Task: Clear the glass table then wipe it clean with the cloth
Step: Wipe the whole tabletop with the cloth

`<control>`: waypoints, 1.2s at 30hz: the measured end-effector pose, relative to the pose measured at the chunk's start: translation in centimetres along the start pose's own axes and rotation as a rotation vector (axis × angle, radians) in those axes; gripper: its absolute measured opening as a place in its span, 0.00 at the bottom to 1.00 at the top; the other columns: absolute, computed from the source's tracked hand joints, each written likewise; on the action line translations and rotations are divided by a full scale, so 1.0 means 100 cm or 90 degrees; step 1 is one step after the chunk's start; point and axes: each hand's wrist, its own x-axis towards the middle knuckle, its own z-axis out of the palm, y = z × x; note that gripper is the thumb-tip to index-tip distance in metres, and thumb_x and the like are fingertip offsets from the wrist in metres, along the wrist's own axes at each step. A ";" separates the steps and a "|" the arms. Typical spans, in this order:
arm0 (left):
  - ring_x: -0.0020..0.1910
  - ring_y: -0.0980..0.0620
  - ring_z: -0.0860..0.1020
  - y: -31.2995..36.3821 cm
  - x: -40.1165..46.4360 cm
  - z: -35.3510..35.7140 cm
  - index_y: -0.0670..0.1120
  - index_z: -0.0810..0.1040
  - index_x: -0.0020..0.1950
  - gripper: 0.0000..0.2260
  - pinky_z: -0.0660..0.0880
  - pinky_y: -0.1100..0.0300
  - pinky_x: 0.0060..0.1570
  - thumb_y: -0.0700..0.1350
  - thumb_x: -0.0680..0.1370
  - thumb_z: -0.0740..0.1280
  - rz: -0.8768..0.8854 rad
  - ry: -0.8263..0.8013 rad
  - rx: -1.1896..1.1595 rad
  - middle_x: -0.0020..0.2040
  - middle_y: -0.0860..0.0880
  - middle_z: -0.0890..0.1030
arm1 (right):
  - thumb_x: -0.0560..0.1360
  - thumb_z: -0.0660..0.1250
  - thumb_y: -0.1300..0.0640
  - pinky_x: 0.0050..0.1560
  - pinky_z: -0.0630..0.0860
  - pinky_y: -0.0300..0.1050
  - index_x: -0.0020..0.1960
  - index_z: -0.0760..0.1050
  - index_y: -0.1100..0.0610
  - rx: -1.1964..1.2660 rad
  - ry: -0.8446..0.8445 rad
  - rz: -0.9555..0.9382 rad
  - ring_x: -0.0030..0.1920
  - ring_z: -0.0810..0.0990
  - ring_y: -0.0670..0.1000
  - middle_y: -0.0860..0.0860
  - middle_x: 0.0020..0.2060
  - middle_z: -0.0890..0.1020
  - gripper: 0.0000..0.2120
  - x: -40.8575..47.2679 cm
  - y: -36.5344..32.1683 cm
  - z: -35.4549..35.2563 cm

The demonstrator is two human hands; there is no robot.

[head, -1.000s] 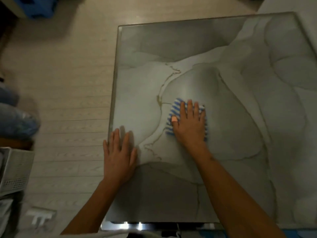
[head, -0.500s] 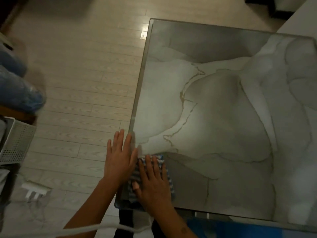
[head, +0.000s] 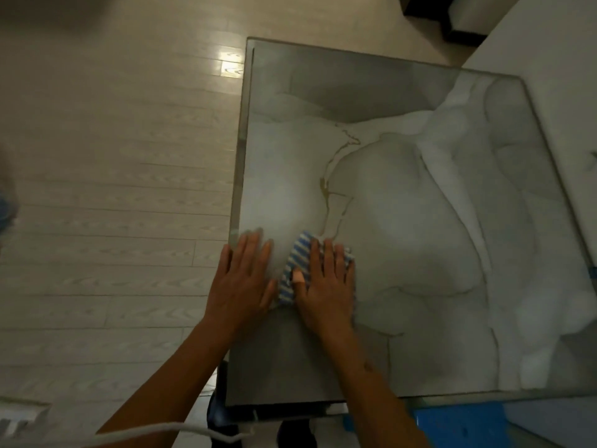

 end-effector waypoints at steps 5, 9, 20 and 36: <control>0.79 0.39 0.53 0.003 0.037 -0.007 0.43 0.59 0.79 0.32 0.54 0.39 0.75 0.59 0.79 0.52 0.026 -0.014 0.017 0.80 0.38 0.54 | 0.75 0.55 0.41 0.73 0.50 0.60 0.80 0.47 0.51 -0.025 -0.010 0.094 0.76 0.55 0.59 0.54 0.77 0.58 0.37 -0.087 0.030 0.010; 0.79 0.39 0.52 0.002 0.079 -0.008 0.45 0.59 0.79 0.31 0.52 0.40 0.76 0.59 0.80 0.52 0.001 0.026 0.001 0.80 0.39 0.53 | 0.77 0.49 0.38 0.70 0.56 0.62 0.75 0.61 0.51 -0.050 0.033 0.084 0.76 0.56 0.60 0.54 0.76 0.58 0.30 -0.106 0.030 0.023; 0.78 0.40 0.57 -0.052 0.216 -0.025 0.43 0.64 0.76 0.26 0.54 0.43 0.76 0.55 0.82 0.50 -0.175 0.167 -0.076 0.78 0.39 0.61 | 0.75 0.56 0.38 0.74 0.47 0.61 0.78 0.57 0.51 0.000 -0.033 -0.224 0.77 0.57 0.58 0.54 0.77 0.60 0.34 0.154 -0.043 -0.005; 0.76 0.43 0.63 -0.062 0.290 -0.026 0.46 0.70 0.74 0.27 0.65 0.43 0.71 0.55 0.76 0.56 -0.231 0.099 -0.042 0.75 0.42 0.68 | 0.77 0.52 0.39 0.73 0.47 0.61 0.78 0.58 0.51 0.003 -0.007 -0.299 0.77 0.56 0.57 0.55 0.77 0.61 0.32 0.367 -0.050 -0.033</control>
